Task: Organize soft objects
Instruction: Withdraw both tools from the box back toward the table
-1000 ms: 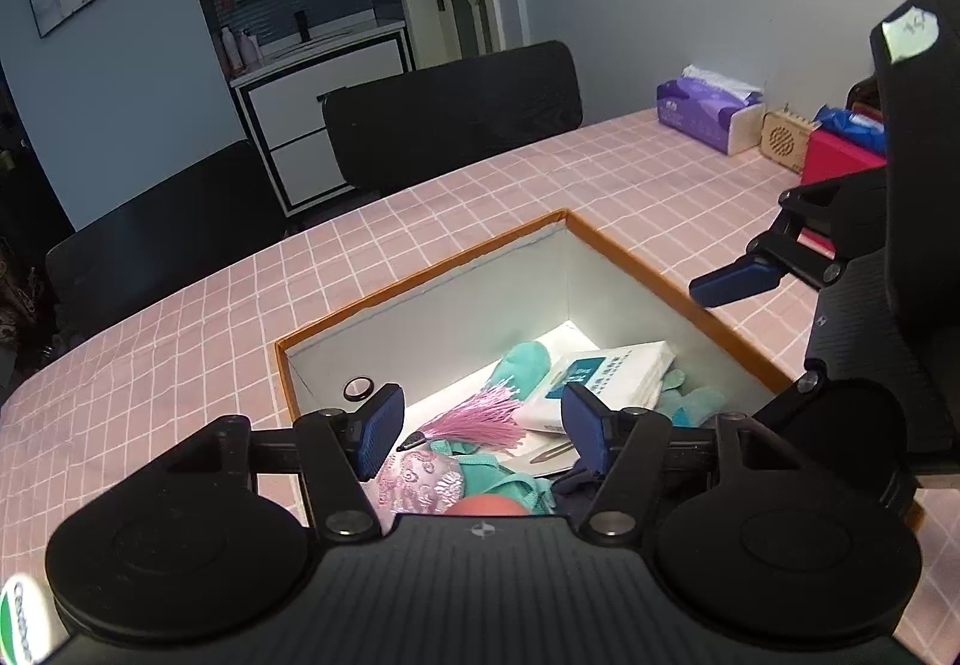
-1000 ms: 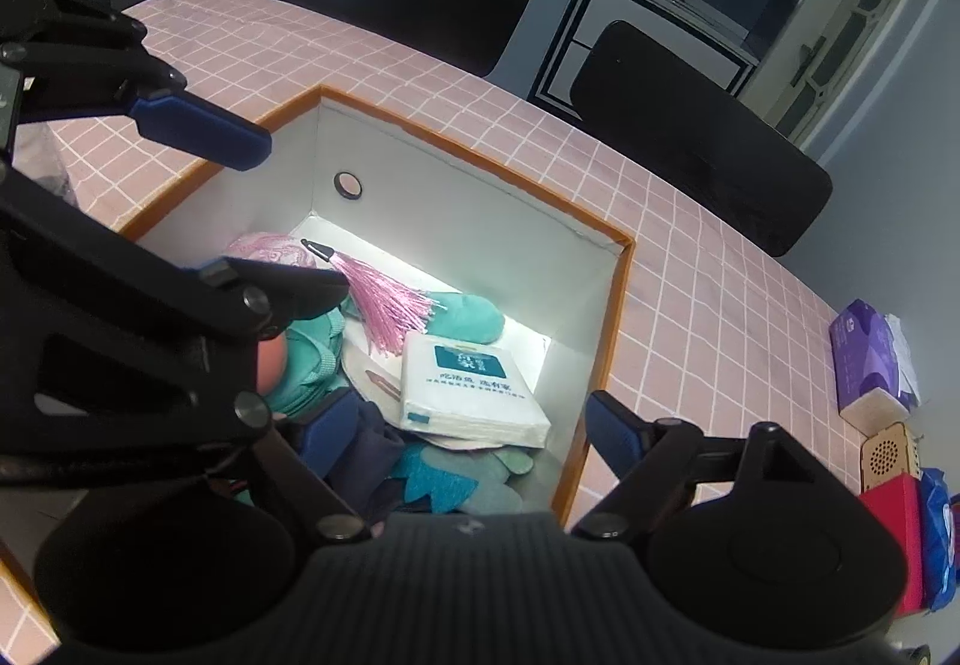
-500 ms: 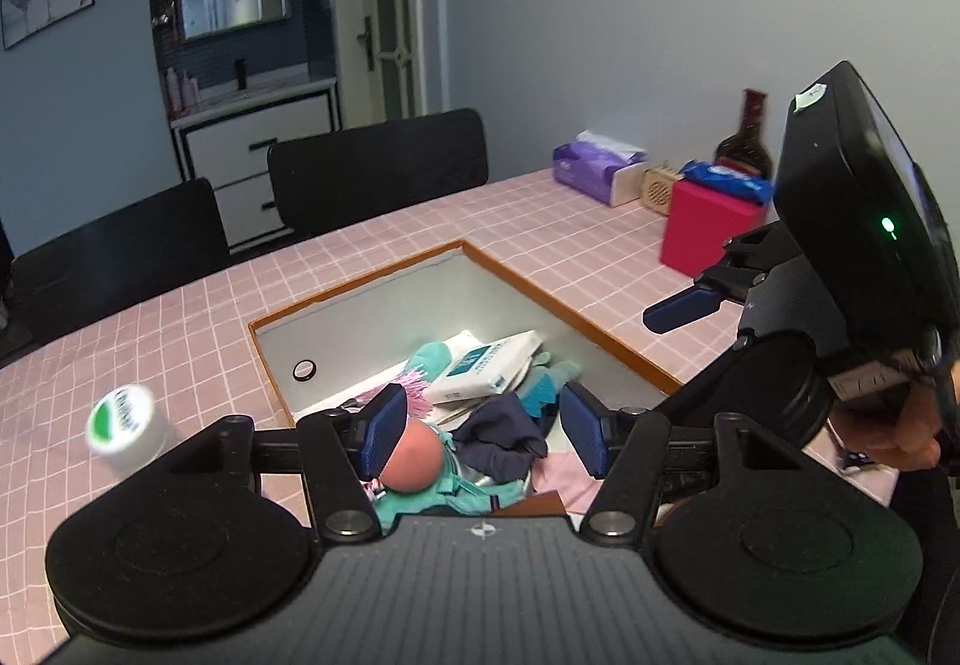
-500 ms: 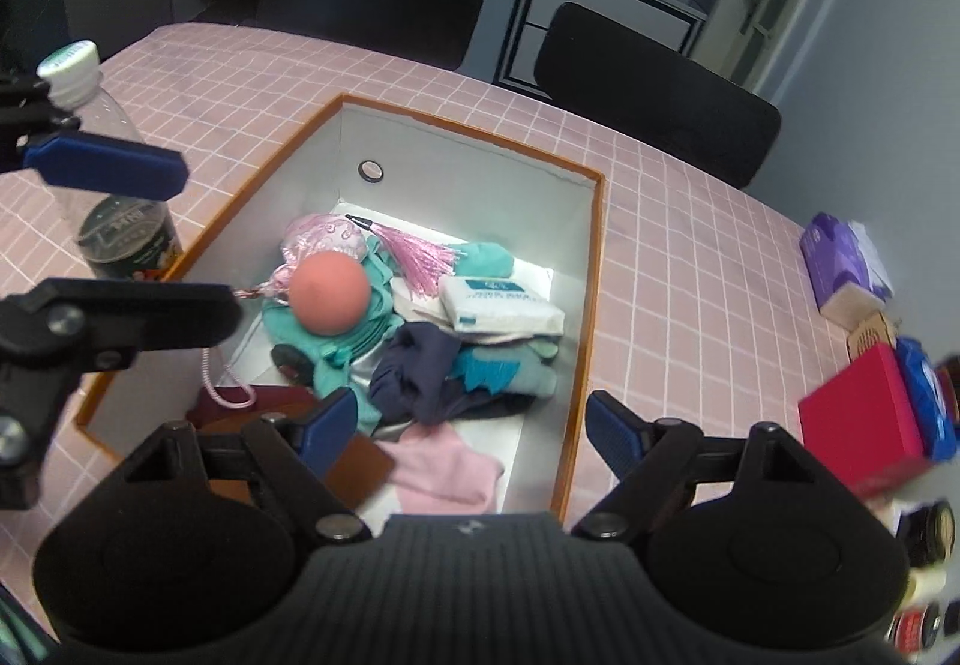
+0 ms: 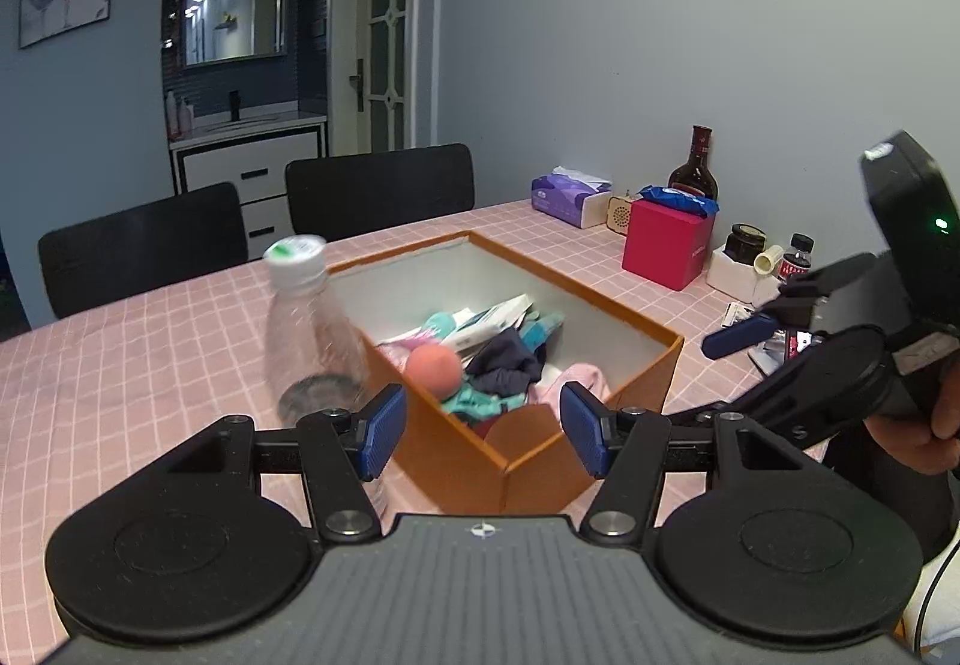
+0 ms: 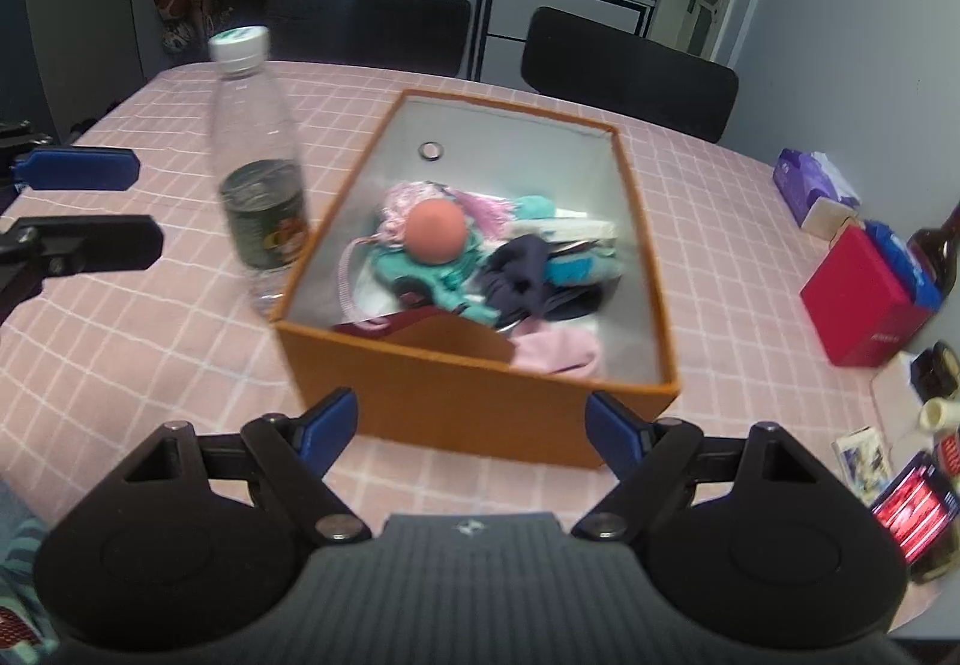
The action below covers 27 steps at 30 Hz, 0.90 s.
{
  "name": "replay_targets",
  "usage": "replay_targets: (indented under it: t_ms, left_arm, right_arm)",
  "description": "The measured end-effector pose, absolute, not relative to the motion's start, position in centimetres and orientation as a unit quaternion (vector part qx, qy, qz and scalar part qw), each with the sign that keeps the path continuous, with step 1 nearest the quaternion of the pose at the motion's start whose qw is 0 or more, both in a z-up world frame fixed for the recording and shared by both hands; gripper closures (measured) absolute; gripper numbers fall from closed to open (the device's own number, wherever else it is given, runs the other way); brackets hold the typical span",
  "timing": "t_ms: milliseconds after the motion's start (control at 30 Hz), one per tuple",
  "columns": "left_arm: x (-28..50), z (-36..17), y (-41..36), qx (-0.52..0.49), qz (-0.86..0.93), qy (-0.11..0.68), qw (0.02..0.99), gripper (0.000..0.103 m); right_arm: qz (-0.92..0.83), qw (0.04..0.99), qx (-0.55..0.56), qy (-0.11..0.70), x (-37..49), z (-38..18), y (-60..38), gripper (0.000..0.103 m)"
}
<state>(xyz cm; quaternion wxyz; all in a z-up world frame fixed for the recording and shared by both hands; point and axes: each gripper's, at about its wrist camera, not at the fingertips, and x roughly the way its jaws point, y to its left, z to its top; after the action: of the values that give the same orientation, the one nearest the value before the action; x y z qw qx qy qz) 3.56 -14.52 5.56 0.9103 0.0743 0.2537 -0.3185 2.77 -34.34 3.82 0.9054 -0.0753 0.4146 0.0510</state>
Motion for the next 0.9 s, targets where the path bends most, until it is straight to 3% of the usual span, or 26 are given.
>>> replay_targets:
  t_ms: [467, 833, 900]
  left_arm:
    - [-0.7, 1.2, -3.5, 0.046, -0.184, 0.243, 0.951, 0.033]
    - [-2.7, 2.1, -1.1, 0.036, -0.067, 0.195, 0.978, 0.033]
    - [-3.4, 2.6, -1.1, 0.043, -0.062, 0.188, 0.979, 0.026]
  right_arm:
    - [0.082, 0.946, -0.008, 0.314, -3.8, 1.8, -23.9, 0.019]
    - [-0.006, 0.968, 0.016, 0.25, -4.1, 1.2, -19.4, 0.007]
    - [-0.016, 0.97, 0.011, 0.241, -4.6, 1.6, -19.1, 0.007]
